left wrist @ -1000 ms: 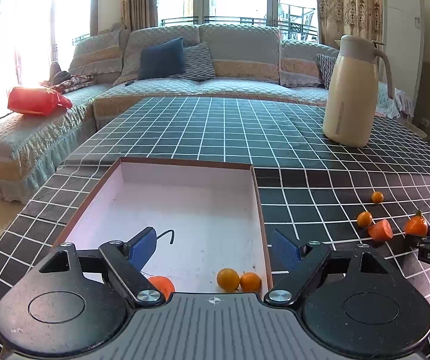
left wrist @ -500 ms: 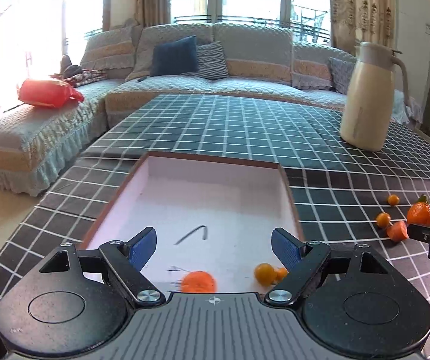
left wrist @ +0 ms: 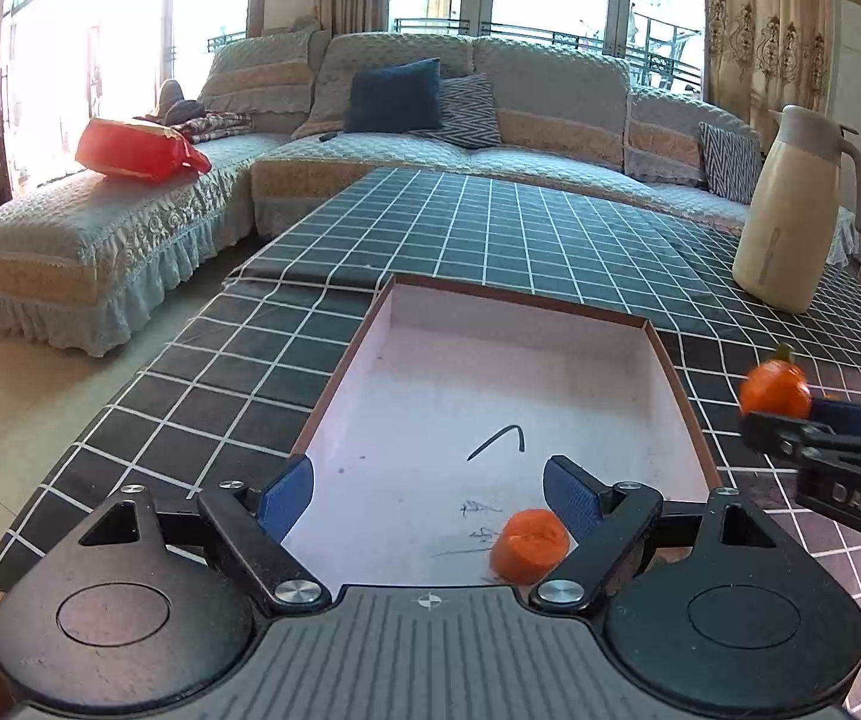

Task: Organize fruits
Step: 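Lower the leafy mandarin into the white box and open the right tool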

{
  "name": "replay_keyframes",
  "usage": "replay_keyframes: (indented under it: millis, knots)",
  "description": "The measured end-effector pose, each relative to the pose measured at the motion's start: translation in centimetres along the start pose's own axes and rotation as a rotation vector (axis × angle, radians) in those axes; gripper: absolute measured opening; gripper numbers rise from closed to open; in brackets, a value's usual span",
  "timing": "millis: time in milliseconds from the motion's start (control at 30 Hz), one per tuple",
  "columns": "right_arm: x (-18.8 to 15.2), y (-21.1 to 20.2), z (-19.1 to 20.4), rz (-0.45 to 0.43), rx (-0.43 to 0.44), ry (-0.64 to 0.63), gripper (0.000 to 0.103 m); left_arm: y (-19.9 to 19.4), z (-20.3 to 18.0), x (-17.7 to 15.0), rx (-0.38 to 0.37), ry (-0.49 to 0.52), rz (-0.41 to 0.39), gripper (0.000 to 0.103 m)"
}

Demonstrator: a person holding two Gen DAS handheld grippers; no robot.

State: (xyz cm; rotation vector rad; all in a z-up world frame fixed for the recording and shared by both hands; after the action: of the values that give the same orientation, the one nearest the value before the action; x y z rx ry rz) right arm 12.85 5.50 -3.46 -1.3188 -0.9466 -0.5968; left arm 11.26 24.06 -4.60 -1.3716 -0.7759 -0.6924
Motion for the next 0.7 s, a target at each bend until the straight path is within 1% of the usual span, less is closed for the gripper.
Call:
replay_keyframes:
  millis: [233, 367, 433, 567, 667, 700]
  knots:
    - [0.6, 2.9, 3.4, 0.044, 0.047, -0.033, 0.037, 0.1, 1.1, -0.3, -0.024, -0.001, 0.012, 0.084]
    - [0.0, 4.3, 3.8, 0.090, 0.058, -0.016, 0.038, 0.2, 1.7, -0.3, -0.016, -0.018, 0.011, 0.084]
    - [-0.3, 4.7, 3.8, 0.098, 0.063, -0.008, 0.038, 0.2, 1.8, -0.3, -0.014, -0.019, 0.009, 0.084]
    - [-0.8, 3.8, 3.9, 0.092, 0.064, -0.006, 0.037, 0.4, 1.4, -0.3, -0.013, -0.017, 0.010, 0.084]
    - [-0.8, 2.8, 3.6, 0.071, 0.062, -0.006, 0.036, 0.6, 1.1, -0.3, -0.011, -0.014, 0.012, 0.084]
    - [-0.8, 2.5, 3.5, 0.063, 0.061, -0.004, 0.039, 0.6, 1.0, -0.3, -0.012, -0.013, 0.012, 0.084]
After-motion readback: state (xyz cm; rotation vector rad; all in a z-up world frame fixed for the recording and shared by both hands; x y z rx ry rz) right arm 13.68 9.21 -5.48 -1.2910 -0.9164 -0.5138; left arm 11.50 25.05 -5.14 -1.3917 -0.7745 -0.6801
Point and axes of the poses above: each gripper's, at about its wrist camera, not at the fingertips, and y roughly the way its jaws point, z to its left, x to its top, the point moved 5 cm from there along y, roughly the way its jaws point, and after that the axes turned 5 degrees about y, right-handed, at the moved point
